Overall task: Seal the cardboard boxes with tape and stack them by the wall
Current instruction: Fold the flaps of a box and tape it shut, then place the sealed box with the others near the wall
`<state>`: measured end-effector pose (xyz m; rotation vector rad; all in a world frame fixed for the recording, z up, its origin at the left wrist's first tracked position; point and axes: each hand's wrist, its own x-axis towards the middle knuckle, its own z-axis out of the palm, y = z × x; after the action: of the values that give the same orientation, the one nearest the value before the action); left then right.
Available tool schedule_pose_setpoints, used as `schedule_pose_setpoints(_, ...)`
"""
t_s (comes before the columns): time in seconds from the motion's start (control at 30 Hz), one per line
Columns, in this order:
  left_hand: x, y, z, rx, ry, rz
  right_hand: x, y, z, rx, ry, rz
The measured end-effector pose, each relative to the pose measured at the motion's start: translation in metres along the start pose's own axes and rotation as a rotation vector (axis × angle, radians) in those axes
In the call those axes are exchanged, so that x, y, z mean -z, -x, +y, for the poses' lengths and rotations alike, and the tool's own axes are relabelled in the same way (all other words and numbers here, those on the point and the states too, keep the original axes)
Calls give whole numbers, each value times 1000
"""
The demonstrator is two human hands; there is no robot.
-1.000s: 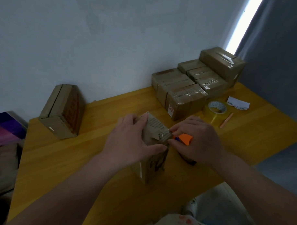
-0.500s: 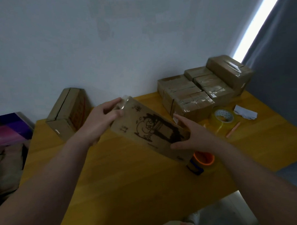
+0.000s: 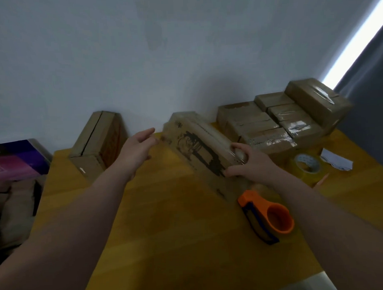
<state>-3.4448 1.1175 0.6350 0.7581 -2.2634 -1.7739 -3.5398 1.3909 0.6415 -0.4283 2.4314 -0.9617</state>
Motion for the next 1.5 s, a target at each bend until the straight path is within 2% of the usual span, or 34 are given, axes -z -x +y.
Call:
schedule_pose_setpoints(0.07,-1,-15,-8,3,-92,71,-5,-23,-5,-53,85,163)
schedule_pose_setpoints(0.13,1,-27,-17,-22,-240,124,-13,-46,-11,-125,150,231)
schedule_pose_setpoints(0.3,11,-56,-35,-66,-728,161,-35,-93,-28,-241,360,268)
schedule_pose_setpoints(0.47,23,-80,-42,0,-978,150,-53,-119,-22,-362,421,301)
schedule_pose_setpoints(0.73,33,-90,-54,-34,-1085,176,-64,-148,-7,-343,528,356)
schedule_pose_setpoints(0.9,47,-95,-61,-32,-1143,204,-67,-157,-10,-340,575,293)
schedule_pose_setpoints(1.07,60,-95,-52,-189,-1255,461,-65,-162,-27,-228,928,201)
schedule_pose_setpoints(1.1,64,-96,-51,-145,-1270,498,-65,-162,-31,-191,934,204)
schedule_pose_setpoints(1.17,77,-100,-50,94,-1272,514,-67,-159,-38,-117,894,210)
schedule_pose_setpoints(1.27,98,-102,-57,426,-1166,402,-77,-149,-42,-23,855,169)
schedule_pose_setpoints(1.33,102,-98,-61,472,-1098,334,-84,-141,-43,3,812,132)
schedule_pose_setpoints(1.5,81,-86,-58,336,-1144,286,-92,-116,-45,57,727,99)
